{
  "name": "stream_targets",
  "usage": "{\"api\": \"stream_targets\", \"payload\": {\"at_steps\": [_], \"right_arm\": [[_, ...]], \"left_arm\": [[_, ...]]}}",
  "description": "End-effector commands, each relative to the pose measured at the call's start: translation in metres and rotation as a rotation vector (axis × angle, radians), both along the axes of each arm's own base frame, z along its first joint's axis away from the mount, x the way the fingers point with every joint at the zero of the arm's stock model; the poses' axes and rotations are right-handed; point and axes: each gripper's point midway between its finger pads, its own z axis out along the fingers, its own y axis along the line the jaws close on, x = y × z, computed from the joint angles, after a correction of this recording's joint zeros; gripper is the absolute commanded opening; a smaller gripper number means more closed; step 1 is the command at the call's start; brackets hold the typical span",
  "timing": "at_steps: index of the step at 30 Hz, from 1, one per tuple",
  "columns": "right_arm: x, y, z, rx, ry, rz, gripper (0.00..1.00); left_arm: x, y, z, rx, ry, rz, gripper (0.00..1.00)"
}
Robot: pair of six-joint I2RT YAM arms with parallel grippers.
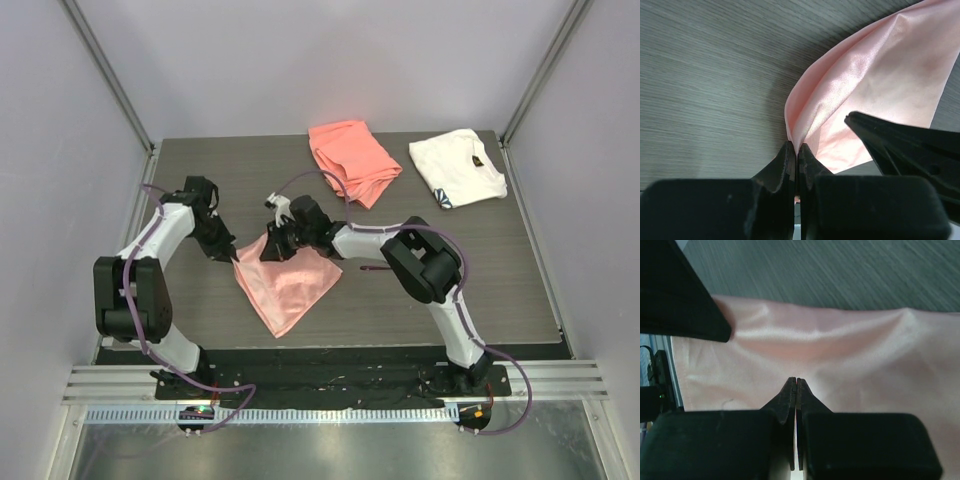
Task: Fold the napkin into a case and place the utensils inside
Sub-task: Fold the lower triangle-folded napkin at the center of the board.
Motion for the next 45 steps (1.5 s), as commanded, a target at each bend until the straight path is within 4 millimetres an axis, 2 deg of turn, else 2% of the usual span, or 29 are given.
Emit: {"api": "stream_targets", "payload": {"at_steps": [1, 5, 6, 8, 12, 15, 17, 21, 23, 26, 29, 33, 37, 42, 45], "right_arm": [[0.018, 0.022, 0.009, 0.020, -0.025, -0.034, 0.01], [0.024, 0.032, -0.004, -0.003, -0.029, -0.014, 0.01], [0.027, 0.036, -0.002, -0.011, -0.049, 0.010, 0.01], [0.024, 0.041, -0.014, -0.025, -0.036, 0.035, 0.01], [0.018, 0.044, -0.023, -0.033, -0.021, 0.041, 0.01], [0.012, 0.044, -0.018, -0.026, -0.015, 0.045, 0.01], [0.016, 0.037, -0.009, -0.017, -0.003, 0.027, 0.01], [0.016, 0.013, 0.024, -0.003, -0.026, 0.006, 0.01], [0.017, 0.002, 0.029, -0.004, -0.027, -0.002, 0.01], [0.005, -0.012, 0.033, -0.006, -0.050, 0.004, 0.01], [-0.007, -0.018, 0.031, 0.009, -0.018, 0.009, 0.01], [-0.020, -0.019, 0.011, -0.023, 0.031, 0.018, 0.01], [-0.023, -0.022, -0.002, -0.031, 0.045, 0.009, 0.01], [-0.026, -0.022, -0.019, -0.057, 0.045, 0.012, 0.01], [-0.025, -0.024, -0.021, -0.074, 0.006, 0.015, 0.01]], "left_arm": [[0.008, 0.005, 0.009, 0.017, -0.019, 0.020, 0.00], [0.010, 0.004, 0.012, 0.011, -0.023, 0.030, 0.00], [0.011, 0.004, 0.013, 0.011, -0.029, 0.035, 0.00], [0.013, 0.004, 0.012, 0.013, -0.026, 0.046, 0.00], [0.025, 0.001, 0.016, -0.007, -0.043, 0.079, 0.00], [0.038, 0.000, 0.019, -0.012, -0.052, 0.111, 0.00], [0.045, 0.000, 0.017, -0.013, -0.046, 0.128, 0.00], [0.048, 0.000, 0.011, -0.007, -0.024, 0.140, 0.00], [0.049, -0.001, 0.008, -0.012, -0.014, 0.149, 0.00], [0.049, -0.003, 0.008, -0.025, -0.014, 0.144, 0.00], [0.049, -0.002, 0.009, -0.018, -0.020, 0.146, 0.00], [0.049, -0.005, 0.013, -0.035, -0.024, 0.151, 0.00], [0.048, -0.006, 0.016, -0.030, -0.032, 0.198, 0.00], [0.057, -0.020, 0.017, -0.043, -0.059, 0.278, 0.00], [0.060, -0.030, 0.017, -0.039, -0.061, 0.363, 0.00]]}}
